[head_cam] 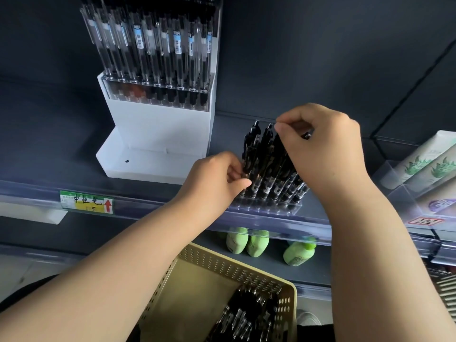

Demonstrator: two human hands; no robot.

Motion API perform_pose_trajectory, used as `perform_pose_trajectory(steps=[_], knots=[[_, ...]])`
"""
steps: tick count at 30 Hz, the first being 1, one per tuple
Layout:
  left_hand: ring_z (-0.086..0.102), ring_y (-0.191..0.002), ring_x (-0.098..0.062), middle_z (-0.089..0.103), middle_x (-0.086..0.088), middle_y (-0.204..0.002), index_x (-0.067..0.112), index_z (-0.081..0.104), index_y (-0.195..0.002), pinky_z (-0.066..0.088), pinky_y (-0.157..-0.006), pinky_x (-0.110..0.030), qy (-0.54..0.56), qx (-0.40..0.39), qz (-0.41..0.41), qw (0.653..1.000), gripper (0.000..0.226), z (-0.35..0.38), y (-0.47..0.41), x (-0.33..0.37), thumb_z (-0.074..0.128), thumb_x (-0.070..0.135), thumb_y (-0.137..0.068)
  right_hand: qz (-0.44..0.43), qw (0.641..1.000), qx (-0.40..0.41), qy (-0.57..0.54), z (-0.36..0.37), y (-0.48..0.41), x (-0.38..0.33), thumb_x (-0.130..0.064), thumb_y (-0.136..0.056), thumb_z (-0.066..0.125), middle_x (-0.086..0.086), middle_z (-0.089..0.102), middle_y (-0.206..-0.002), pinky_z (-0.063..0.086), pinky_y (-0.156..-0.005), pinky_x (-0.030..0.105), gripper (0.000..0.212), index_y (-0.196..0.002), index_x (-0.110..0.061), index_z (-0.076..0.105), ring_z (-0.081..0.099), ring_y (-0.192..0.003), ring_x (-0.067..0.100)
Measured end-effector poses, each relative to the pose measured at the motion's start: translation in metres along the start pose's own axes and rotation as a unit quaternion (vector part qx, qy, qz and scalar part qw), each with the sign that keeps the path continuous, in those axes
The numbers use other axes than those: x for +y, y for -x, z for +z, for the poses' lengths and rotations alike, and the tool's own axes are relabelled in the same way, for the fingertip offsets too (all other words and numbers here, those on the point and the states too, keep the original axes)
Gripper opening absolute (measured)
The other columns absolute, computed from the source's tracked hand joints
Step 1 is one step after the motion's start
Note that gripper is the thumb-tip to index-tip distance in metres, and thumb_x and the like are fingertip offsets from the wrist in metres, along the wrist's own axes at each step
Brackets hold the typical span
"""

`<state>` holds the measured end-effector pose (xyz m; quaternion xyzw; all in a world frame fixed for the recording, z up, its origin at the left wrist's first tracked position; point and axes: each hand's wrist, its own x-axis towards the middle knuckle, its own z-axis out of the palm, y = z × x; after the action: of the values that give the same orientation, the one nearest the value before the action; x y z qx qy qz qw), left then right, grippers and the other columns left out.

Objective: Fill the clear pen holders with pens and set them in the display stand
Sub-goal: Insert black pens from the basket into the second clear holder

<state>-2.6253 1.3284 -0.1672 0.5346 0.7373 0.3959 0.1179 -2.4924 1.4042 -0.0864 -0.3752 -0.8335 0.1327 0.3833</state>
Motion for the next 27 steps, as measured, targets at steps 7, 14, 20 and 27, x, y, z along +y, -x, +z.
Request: perform_pose_trajectory(steps=[7,14,20,27], knots=[[0.054,-0.072,0.008,0.062,0.015,-0.076,0.028,0.060,-0.083,0.038,-0.063,0.000,0.009,0.009,0.007,1.000,0.014,-0.014,0.006,-0.005,0.073,0.025,-0.078,-0.061,0.998,0.016,0.018,-0.012,0.011,-0.010,-0.017,-0.084,0.062,-0.011,0.061,-0.073,0.046,-0.079,0.033,0.009,-0.085,-0.022,0.069,0.059,-0.084,0.021],[0.052,-0.071,-0.013,0.063,0.006,-0.091,0.022,0.065,-0.103,0.038,-0.062,-0.022,-0.138,0.029,0.138,0.980,0.021,-0.027,0.047,-0.003,0.063,0.015,-0.083,-0.150,0.983,-0.074,0.071,0.001,0.069,-0.021,-0.011,-0.081,0.062,0.004,0.069,-0.075,0.048,-0.068,0.044,0.010,-0.084,-0.011,0.071,0.058,-0.076,0.031],[0.057,-0.102,-0.022,0.064,-0.002,-0.108,0.015,0.063,-0.113,0.049,-0.083,-0.038,-0.156,-0.106,0.173,0.967,0.026,-0.020,0.088,-0.024,0.058,0.011,-0.087,-0.122,0.966,-0.211,0.089,0.015,0.142,-0.010,-0.013,-0.082,0.063,0.002,0.069,-0.087,0.047,-0.074,0.041,0.015,-0.095,-0.015,0.070,0.058,-0.086,0.028],[0.052,-0.108,-0.017,0.054,0.007,-0.122,0.028,0.055,-0.120,0.045,-0.089,-0.034,-0.201,-0.276,0.065,0.938,0.029,0.013,0.122,-0.052,0.047,0.021,-0.093,0.070,0.902,-0.405,0.136,0.044,0.200,0.020,-0.025,-0.087,0.050,0.002,0.066,-0.106,0.047,-0.085,0.034,0.024,-0.106,-0.024,0.064,0.057,-0.101,0.025]])
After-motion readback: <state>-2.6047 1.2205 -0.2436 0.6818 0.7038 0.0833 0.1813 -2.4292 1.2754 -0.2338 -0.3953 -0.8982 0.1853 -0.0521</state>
